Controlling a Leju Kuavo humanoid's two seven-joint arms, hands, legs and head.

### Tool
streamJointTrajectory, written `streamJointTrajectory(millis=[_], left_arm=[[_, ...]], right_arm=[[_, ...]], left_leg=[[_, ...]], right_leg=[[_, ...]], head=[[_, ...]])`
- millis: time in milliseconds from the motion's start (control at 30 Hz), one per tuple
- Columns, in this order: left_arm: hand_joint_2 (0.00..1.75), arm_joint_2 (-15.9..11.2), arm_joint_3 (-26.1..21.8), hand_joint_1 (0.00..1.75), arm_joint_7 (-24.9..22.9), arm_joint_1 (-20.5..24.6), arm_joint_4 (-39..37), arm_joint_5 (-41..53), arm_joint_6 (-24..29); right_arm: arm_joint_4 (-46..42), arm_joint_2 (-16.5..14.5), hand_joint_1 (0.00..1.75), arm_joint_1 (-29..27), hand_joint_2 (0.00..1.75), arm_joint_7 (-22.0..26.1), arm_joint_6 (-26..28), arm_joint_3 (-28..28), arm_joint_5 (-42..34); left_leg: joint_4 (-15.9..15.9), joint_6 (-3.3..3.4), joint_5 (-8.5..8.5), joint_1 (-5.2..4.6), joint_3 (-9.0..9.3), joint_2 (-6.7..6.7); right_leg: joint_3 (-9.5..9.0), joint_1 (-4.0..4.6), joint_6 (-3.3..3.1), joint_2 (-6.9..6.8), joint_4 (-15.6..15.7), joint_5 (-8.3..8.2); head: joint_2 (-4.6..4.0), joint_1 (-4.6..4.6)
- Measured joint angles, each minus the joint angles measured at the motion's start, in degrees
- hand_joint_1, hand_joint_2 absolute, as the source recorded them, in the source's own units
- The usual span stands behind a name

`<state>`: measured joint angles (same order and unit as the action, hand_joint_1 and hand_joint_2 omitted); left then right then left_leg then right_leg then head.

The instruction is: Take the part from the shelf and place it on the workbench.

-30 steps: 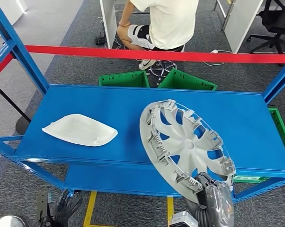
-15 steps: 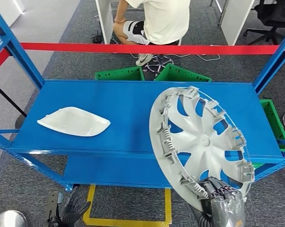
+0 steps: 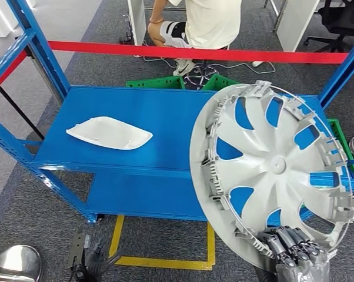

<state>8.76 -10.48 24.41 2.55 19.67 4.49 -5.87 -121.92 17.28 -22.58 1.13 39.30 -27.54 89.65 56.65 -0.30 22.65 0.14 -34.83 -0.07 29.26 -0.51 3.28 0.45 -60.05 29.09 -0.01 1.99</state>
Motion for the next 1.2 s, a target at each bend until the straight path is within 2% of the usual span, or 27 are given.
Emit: streamJointTrajectory(millis=[33, 67, 133, 167, 200, 267, 300, 333, 367, 400, 467, 533, 567, 633, 667, 700, 800, 833, 867, 900, 967, 1000, 1033, 1067, 1133, 1167, 1200], left_arm=[[1.75, 0.18, 0.06, 0.00, -0.07, 0.02, 0.25, 0.05, 0.02], [1.75, 0.30, 0.13, 0.00, -0.13, 0.03, 0.43, 0.11, 0.03], [1.75, 0.45, 0.32, 0.00, -0.22, -0.06, 0.64, 0.23, 0.03], [1.75, 0.49, 0.40, 0.00, -0.28, -0.15, 0.74, 0.26, 0.03], [1.75, 0.51, 0.50, 0.00, -0.34, -0.20, 0.83, 0.27, 0.01], [1.75, 0.55, 0.74, 0.00, -0.56, -0.17, 1.04, 0.25, -0.10], [1.75, 0.59, 0.87, 0.00, -0.67, -0.12, 1.15, 0.20, -0.15], [1.75, 0.63, 0.97, 0.00, -0.78, -0.08, 1.25, 0.16, -0.20], [1.75, 0.68, 1.03, 0.00, -0.84, -0.04, 1.34, 0.11, -0.21], [1.75, 0.74, 1.08, 0.00, -0.88, 0.03, 1.44, 0.04, -0.22], [1.75, 0.89, 1.23, 0.00, -0.91, 0.34, 1.72, -0.04, -0.23], [1.75, 1.08, 1.36, 0.00, -0.92, 0.80, 2.00, -0.07, -0.24], [1.75, 1.16, 1.39, 0.00, -0.92, 0.94, 2.08, -0.07, -0.25], [1.75, 1.27, 1.45, 0.00, -0.94, 0.84, 2.14, -0.07, -0.27], [1.75, 1.34, 1.51, 0.00, -0.96, 0.74, 2.15, -0.07, -0.29], [1.75, 1.42, 1.64, 0.00, -0.97, 0.65, 2.16, -0.07, -0.32], [1.75, 1.55, 2.29, 0.00, -1.07, 0.52, 2.23, 0.05, -0.34], [1.75, 1.55, 2.45, 0.00, -1.15, 0.44, 2.25, 0.09, -0.34], [1.75, 1.56, 2.59, 0.00, -1.22, 0.35, 2.27, 0.13, -0.33], [1.75, 1.57, 2.71, 0.00, -1.28, 0.27, 2.28, 0.14, -0.31], [1.75, 1.63, 3.08, 0.00, -1.48, 0.17, 2.33, 0.15, -0.10], [1.75, 1.67, 3.40, 0.00, -1.68, 0.13, 2.41, 0.03, 0.12], [1.75, 1.71, 3.79, 0.00, -1.89, 0.12, 2.49, -0.17, 0.39], [1.75, 1.73, 4.22, 0.00, -2.07, 0.12, 2.57, -0.42, 0.64], [1.75, 1.79, 5.07, 0.00, -2.23, 0.15, 2.63, -0.71, 0.86], [1.75, 1.80, 5.44, 0.00, -2.28, 0.14, 2.63, -0.71, 0.85], [1.75, 1.81, 5.80, 0.00, -2.34, 0.12, 2.63, -0.68, 0.83]], right_arm=[[-0.27, -0.11, 1.75, -0.34, 1.75, 0.36, 0.00, 0.51, 0.03], [-0.50, -0.20, 1.75, -0.71, 1.75, 0.60, 0.00, 0.93, 0.05], [-0.93, -0.37, 1.75, -1.34, 1.75, 0.79, 0.00, 1.61, 0.06], [-1.12, -0.45, 1.75, -1.54, 1.75, 0.83, 0.00, 1.87, 0.07], [-1.27, -0.53, 1.75, -1.72, 1.75, 0.83, 0.00, 2.10, 0.08], [-1.53, -0.69, 1.75, -2.14, 1.75, 0.55, 0.00, 2.45, 0.13], [-1.62, -0.74, 1.75, -2.41, 1.75, 0.21, 0.00, 2.53, 0.15], [-1.68, -0.79, 1.75, -2.70, 1.75, -0.21, -0.01, 2.57, 0.16], [-1.72, -0.82, 1.75, -2.95, 1.75, -0.62, -0.01, 2.57, 0.16], [-1.74, -0.84, 1.75, -3.17, 1.75, -0.94, -0.01, 2.56, 0.15], [-1.81, -0.89, 1.75, -3.45, 1.75, -1.26, 0.00, 2.56, 0.15], [-2.00, -0.91, 1.75, -3.57, 1.75, -1.44, 0.00, 2.57, 0.17], [-2.08, -0.91, 1.75, -3.59, 1.75, -1.65, 0.00, 2.57, 0.17], [-2.20, -0.91, 1.75, -3.79, 1.75, -2.41, 0.00, 2.51, 0.20], [-2.32, -0.91, 1.75, -4.08, 1.75, -2.87, 0.00, 2.47, 0.20], [-2.48, -0.92, 1.75, -4.41, 1.75, -3.29, 0.00, 2.43, 0.19], [-3.03, -1.00, 1.75, -5.48, 1.75, -3.95, 0.00, 2.41, 0.14], [-3.17, -1.07, 1.75, -5.83, 1.75, -4.04, 0.00, 2.47, 0.14], [-3.31, -1.15, 1.75, -6.20, 1.75, -4.16, 0.00, 2.54, 0.14], [-3.52, -1.23, 1.75, -6.56, 1.75, -4.34, 0.00, 2.62, 0.14], [-4.14, -1.29, 1.75, -7.17, 1.75, -4.81, 0.00, 2.81, 0.14], [-4.49, -1.32, 1.75, -7.36, 1.75, -5.02, 0.00, 2.89, 0.14], [-4.79, -1.36, 1.75, -7.50, 1.75, -5.17, 0.00, 2.95, 0.13], [-5.09, -1.43, 1.75, -7.64, 1.75, -5.28, 0.00, 3.00, 0.13], [-5.66, -1.62, 1.75, -8.16, 1.75, -5.33, 0.00, 3.19, 0.14], [-5.95, -1.76, 1.75, -8.48, 1.75, -5.33, 0.00, 3.34, 0.15], [-6.23, -1.88, 1.75, -8.78, 1.75, -5.29, 0.00, 3.54, 0.15]], left_leg=[[0.01, -0.32, -0.43, -0.03, -0.13, 0.00], [-0.06, -0.65, -0.83, -0.04, -0.20, -0.01], [-0.01, -1.39, -1.02, 0.06, -0.47, -0.03], [0.74, -1.74, 0.17, 0.11, -0.85, -0.03], [2.52, -2.08, 2.33, 0.17, -1.52, -0.04], [9.25, -2.56, 8.20, 0.28, -3.50, -0.03], [12.84, -2.72, 10.11, 0.30, -4.28, -0.03], [15.30, -2.81, 10.67, 0.31, -4.43, -0.02], [15.93, -2.84, 9.93, 0.31, -3.70, -0.02], [14.55, -2.80, 8.36, 0.32, -2.03, -0.02], [7.30, -2.61, 6.09, 0.34, 3.56, -0.03], [0.43, -1.91, 6.53, 0.21, 7.90, -0.15], [-1.11, -1.43, 6.97, 0.07, 8.60, -0.20], [-1.48, -0.31, 6.37, -0.04, 7.92, -0.10], [-1.47, 0.18, 5.82, -0.03, 7.47, 0.04], [-1.52, 0.63, 5.20, 0.04, 6.90, 0.23], [-1.46, 1.30, 3.41, -0.03, 4.80, 0.88], [-1.40, 1.34, 2.82, -0.08, 3.99, 1.24], [-1.33, 1.31, 2.25, -0.12, 3.17, 1.70], [-1.26, 1.23, 1.71, -0.14, 2.37, 2.22], [-1.08, 0.88, 0.80, -0.20, 1.17, 3.14], [-0.93, 0.60, 0.41, -0.29, 0.79, 3.60], [-0.81, 0.28, 0.00, -0.39, 0.60, 4.06], [-0.71, -0.01, -0.38, -0.44, 0.50, 4.58], [-0.56, -0.65, -0.90, -0.34, 0.36, 5.42], [-0.18, -1.04, -0.19, -0.22, 0.19, 4.95], [1.02, -1.42, 1.53, -0.15, -0.18, 3.95]], right_leg=[[-1.25, 0.11, -0.18, 0.05, 2.19, 0.55], [-1.47, 0.25, -0.43, 0.10, 2.86, 0.68], [-0.52, 0.22, -1.34, 0.05, 2.84, -0.04], [-0.05, 0.14, -1.90, -0.01, 2.89, -0.57], [0.43, 0.03, -2.38, -0.07, 2.98, -1.20], [1.80, -0.01, -2.83, -0.13, 2.93, -2.51], [2.58, 0.00, -2.85, -0.14, 2.89, -3.21], [3.48, 0.01, -2.80, -0.16, 2.85, -3.89], [4.34, 0.00, -2.67, -0.17, 2.80, -4.52], [5.12, -0.02, -2.51, -0.18, 2.73, -5.10], [6.46, 0.00, -2.01, -0.17, 2.46, -6.12], [7.31, 0.14, -1.43, -0.22, 2.18, -7.10], [7.53, 0.18, -1.12, -0.25, 2.21, -7.63], [7.89, 0.04, -0.48, -0.21, 2.46, -8.46], [8.32, -0.05, -0.17, -0.19, 2.10, -7.74], [8.95, -0.10, 0.13, -0.17, 0.77, -5.86], [11.37, -0.15, 0.66, -0.18, -8.99, 2.40], [11.64, -0.15, 0.74, -0.18, -12.09, 3.35], [11.18, -0.15, 0.79, -0.22, -13.68, 2.97], [9.68, -0.15, 0.81, -0.36, -13.25, 1.57], [3.91, -0.13, 0.84, -1.82, -6.84, -0.83], [0.52, 0.02, 0.75, -2.82, -2.26, -0.72], [-1.85, 0.17, 0.53, -3.63, 1.27, -0.10], [-3.01, 0.36, 0.24, -3.97, 3.50, 0.62], [-2.38, 0.48, -0.73, -3.13, 4.18, 0.47], [-1.72, 0.43, -1.21, -2.59, 4.09, 0.04], [-1.12, 0.34, -1.73, -2.08, 4.04, -0.53]], head=[[0.01, -0.01], [0.01, -0.03], [0.01, -0.03], [0.01, 0.09], [0.01, 0.26], [0.01, 0.55], [0.01, 0.61], [0.01, 0.62], [0.01, 0.64], [0.01, 0.65], [0.01, 0.69], [0.01, 0.71], [0.01, 0.70], [0.01, 0.62], [0.01, 0.55], [0.01, 0.47], [0.01, 0.10], [0.01, 0.04], [0.01, 0.01], [0.01, 0.01], [0.01, -0.01], [0.01, -0.01], [0.01, 0.03], [0.01, 0.06], [0.01, 0.14], [0.01, 0.17], [0.01, 0.24]])
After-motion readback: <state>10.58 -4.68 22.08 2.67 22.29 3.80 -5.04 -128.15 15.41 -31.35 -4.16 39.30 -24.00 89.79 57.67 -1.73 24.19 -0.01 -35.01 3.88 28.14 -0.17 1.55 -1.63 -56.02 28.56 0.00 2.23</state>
